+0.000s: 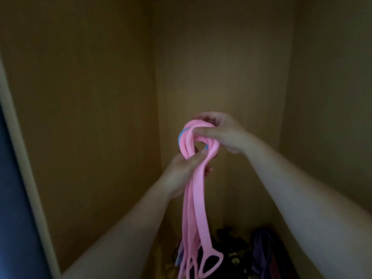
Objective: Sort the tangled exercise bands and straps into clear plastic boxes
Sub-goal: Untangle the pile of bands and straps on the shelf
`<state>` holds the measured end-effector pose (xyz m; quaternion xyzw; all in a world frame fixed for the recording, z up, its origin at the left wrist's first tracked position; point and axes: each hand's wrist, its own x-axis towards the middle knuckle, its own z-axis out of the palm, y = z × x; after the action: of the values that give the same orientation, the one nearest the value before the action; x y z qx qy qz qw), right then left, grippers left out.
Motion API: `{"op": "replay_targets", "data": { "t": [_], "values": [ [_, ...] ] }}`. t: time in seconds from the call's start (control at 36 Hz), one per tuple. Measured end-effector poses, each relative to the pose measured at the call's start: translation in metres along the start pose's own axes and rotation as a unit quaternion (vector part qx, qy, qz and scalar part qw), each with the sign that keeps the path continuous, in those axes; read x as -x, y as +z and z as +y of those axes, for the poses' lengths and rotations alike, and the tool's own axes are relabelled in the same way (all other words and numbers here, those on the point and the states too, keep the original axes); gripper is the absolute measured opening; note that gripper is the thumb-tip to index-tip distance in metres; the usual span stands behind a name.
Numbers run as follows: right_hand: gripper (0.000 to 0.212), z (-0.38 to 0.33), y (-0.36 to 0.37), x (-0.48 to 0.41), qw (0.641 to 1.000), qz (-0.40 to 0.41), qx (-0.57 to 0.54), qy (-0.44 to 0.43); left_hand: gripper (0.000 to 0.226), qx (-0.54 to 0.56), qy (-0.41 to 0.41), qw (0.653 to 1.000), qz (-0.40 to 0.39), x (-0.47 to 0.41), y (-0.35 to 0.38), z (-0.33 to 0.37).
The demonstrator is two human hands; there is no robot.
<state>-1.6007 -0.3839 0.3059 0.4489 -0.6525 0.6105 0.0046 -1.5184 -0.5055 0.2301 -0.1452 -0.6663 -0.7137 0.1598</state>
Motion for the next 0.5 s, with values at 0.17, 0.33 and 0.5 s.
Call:
{"op": "replay_targets", "data": {
  "t": [0.17, 0.33, 0.5],
  "values": [
    [0.032, 0.02, 0.016, 0.004, 0.996, 0.086, 0.012, -0.025, 0.039, -0.134, 0.078, 0.976, 0.151, 0.008, 0.006, -0.028],
    [0.031, 0.034, 0.018, 0.008, 0.996, 0.089, 0.019, -0.021, 0.028, -0.159, 0.088, 0.977, 0.112, 0.017, 0.01, -0.048],
    [0.03, 0.043, 0.012, 0.016, 0.996, 0.074, 0.043, -0.014, 0.06, -0.182, 0.031, 0.978, 0.095, 0.02, 0.007, -0.056]
  ]
}}
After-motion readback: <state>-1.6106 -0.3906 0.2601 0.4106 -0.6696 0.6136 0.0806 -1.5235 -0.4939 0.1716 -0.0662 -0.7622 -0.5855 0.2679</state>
